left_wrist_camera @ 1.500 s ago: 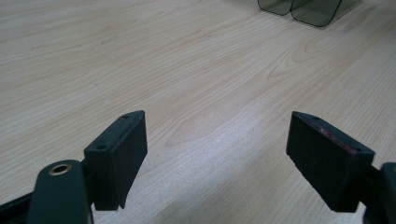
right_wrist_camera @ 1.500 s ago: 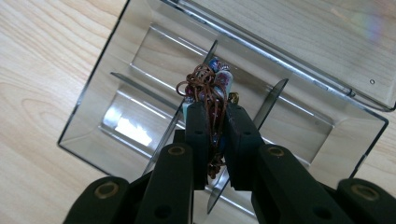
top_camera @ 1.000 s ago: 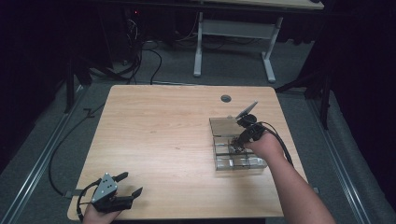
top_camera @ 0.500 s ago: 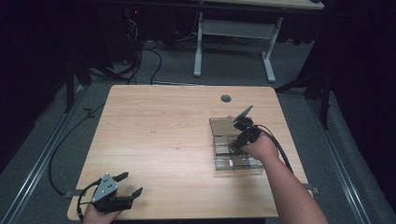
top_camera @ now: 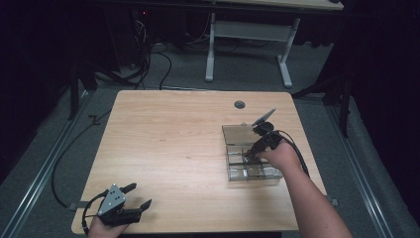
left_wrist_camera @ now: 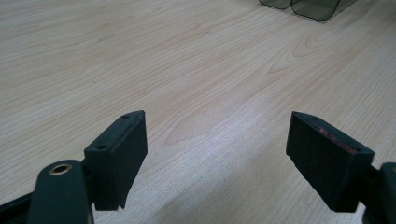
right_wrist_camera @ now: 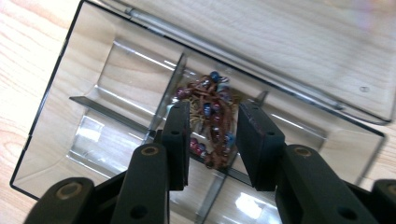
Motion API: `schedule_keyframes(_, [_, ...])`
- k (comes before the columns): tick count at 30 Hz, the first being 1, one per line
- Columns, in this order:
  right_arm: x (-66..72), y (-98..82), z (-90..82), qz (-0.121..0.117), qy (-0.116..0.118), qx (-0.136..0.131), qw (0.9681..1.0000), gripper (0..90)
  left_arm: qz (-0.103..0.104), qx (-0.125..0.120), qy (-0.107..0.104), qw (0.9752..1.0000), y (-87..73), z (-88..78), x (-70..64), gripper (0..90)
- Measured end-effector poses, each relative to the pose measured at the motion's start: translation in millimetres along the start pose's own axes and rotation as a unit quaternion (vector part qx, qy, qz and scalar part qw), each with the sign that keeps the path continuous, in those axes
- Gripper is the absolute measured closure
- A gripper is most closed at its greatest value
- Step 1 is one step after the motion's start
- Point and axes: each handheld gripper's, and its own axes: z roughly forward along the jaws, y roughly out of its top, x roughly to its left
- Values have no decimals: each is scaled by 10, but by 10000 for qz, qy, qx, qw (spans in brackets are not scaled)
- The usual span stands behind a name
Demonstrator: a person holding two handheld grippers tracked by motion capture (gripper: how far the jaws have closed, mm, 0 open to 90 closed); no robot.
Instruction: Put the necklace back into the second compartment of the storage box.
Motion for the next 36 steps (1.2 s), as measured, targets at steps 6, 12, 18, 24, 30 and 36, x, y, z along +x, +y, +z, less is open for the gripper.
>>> schedule_keyframes(6, [-20,-56,93,-14,-113,118,9999,885,6,18,-2,10000,0,0,2,212])
schedule_keyframes(12, [11,-62,279,-105,-138,312,9994,888,-11,16,-4,10000,-1,-5,6,212])
schedule_keyframes(18, [26,-47,301,-87,-129,386,9991,849,-4,21,-10,10000,0,-9,7,212])
schedule_keyframes(24, [48,-48,128,40,55,168,9998,762,3,6,-34,10000,0,-15,6,212])
schedule_keyframes(30, [129,-139,-9,12,131,141,9998,752,4,-5,-22,10000,4,-5,5,211])
schedule_keyframes(36, [222,-256,-125,23,209,51,9998,750,39,25,-9,10000,9,1,-6,212])
